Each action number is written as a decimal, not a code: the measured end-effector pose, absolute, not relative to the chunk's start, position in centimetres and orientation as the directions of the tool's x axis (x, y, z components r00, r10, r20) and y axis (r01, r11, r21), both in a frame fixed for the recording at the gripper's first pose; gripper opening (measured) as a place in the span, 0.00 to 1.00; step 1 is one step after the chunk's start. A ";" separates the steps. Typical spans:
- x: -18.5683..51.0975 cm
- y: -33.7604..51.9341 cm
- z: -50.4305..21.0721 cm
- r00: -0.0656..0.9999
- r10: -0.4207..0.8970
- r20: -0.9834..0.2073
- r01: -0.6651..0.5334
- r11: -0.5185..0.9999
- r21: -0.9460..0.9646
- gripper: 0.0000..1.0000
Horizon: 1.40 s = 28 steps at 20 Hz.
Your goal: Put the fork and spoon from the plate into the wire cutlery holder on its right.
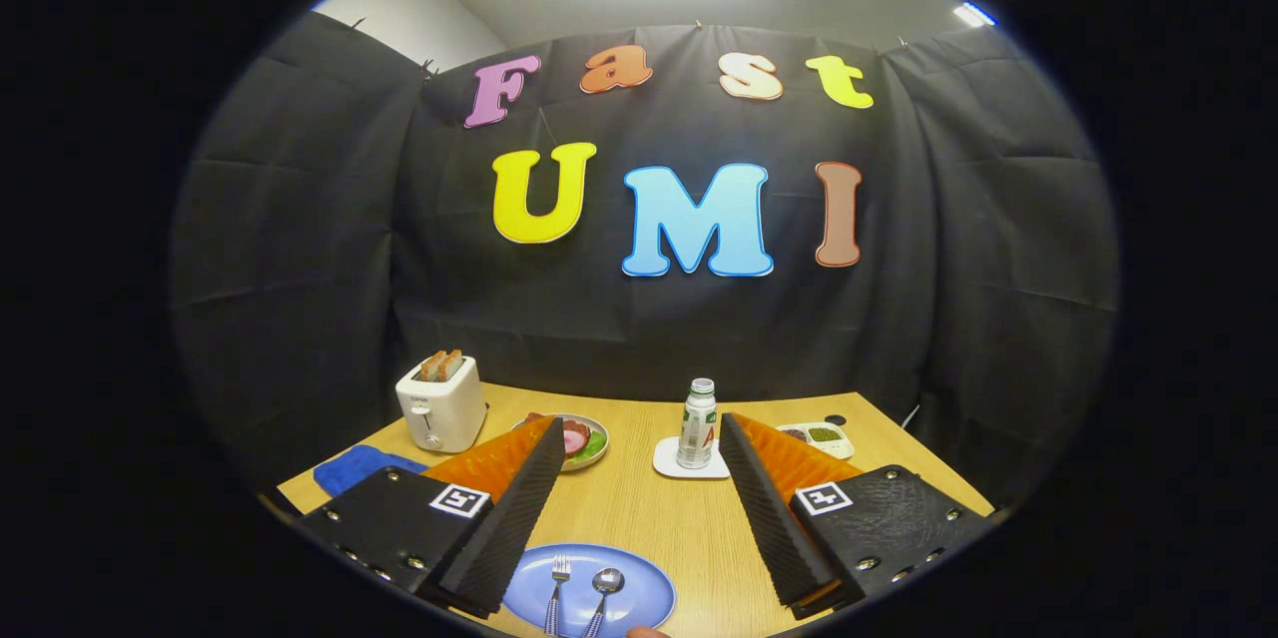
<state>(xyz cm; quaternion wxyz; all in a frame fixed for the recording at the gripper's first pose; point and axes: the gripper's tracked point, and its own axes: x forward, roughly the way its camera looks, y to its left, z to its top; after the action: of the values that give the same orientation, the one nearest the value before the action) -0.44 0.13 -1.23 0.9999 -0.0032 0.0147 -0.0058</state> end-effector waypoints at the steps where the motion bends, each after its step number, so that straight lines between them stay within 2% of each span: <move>1: -0.4 0.3 -1.7 0.999 -0.008 -0.044 0.007 1.000 -0.008 0.96; 7: -0.5 1.3 -6.1 0.980 0.027 -0.198 -0.030 0.999 -0.013 0.96; 11: -0.8 1.5 -11.0 0.933 0.033 -0.358 -0.046 0.999 -0.027 0.96; 14: -1.5 2.5 -15.9 0.845 0.054 -0.532 -0.078 0.997 -0.022 0.96; 17: -2.4 3.0 -19.5 0.752 0.065 -0.656 -0.115 0.993 -0.033 0.96; 28: -5.0 3.8 -28.1 0.492 0.080 -0.867 -0.118 0.993 0.025 0.94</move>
<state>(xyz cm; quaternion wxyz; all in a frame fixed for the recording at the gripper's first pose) -4.97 3.84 -28.09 0.8634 -0.0187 0.5009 0.0573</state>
